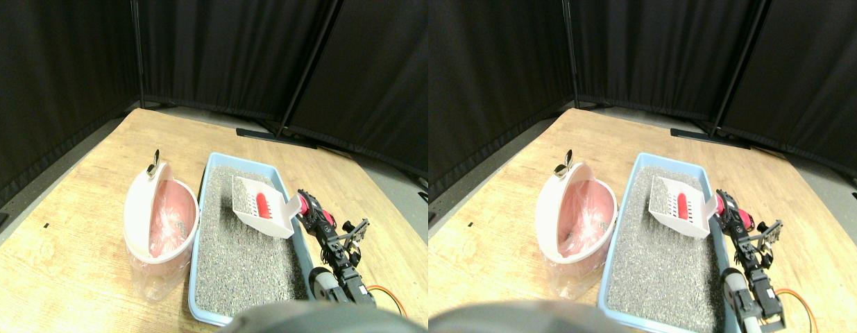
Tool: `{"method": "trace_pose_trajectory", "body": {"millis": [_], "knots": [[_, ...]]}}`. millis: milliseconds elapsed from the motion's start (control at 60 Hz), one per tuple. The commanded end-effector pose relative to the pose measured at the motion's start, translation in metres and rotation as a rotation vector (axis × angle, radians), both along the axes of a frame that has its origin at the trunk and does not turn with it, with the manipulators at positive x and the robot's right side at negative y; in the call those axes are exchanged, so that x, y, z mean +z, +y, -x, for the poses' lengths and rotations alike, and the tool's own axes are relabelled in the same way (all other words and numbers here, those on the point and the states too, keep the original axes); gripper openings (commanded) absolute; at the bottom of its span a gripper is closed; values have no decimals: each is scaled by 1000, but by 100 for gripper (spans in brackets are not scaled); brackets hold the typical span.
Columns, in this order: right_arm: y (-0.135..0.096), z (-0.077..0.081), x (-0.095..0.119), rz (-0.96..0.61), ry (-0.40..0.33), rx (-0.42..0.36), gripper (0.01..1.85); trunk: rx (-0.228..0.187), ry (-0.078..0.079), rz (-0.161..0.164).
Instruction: Scoop (unimanual)
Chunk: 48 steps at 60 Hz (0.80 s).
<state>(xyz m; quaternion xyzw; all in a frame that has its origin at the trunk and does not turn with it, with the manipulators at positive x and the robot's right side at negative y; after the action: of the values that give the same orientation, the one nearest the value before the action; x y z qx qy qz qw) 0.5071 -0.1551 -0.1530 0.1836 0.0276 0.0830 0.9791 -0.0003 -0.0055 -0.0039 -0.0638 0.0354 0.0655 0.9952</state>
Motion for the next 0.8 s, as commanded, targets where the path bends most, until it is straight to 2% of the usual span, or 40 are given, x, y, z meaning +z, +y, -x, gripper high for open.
{"method": "trace_pose_trajectory", "body": {"millis": [17,267,350,383,467,717,800], "knots": [[6,-2,24,-84,-130,20,5,3,-14,25],[7,-10,45,-141,-157,8,5,12,-26,30],[7,-12,53,-145,-144,0,5,16,-28,34],[8,-14,59,-193,-130,-13,5,20,-30,36],[9,-16,67,-193,-139,-9,5,27,-34,38],[16,-19,77,-228,-152,-3,5,43,-43,46],[18,-20,77,-303,-133,8,5,48,-42,45]]}}
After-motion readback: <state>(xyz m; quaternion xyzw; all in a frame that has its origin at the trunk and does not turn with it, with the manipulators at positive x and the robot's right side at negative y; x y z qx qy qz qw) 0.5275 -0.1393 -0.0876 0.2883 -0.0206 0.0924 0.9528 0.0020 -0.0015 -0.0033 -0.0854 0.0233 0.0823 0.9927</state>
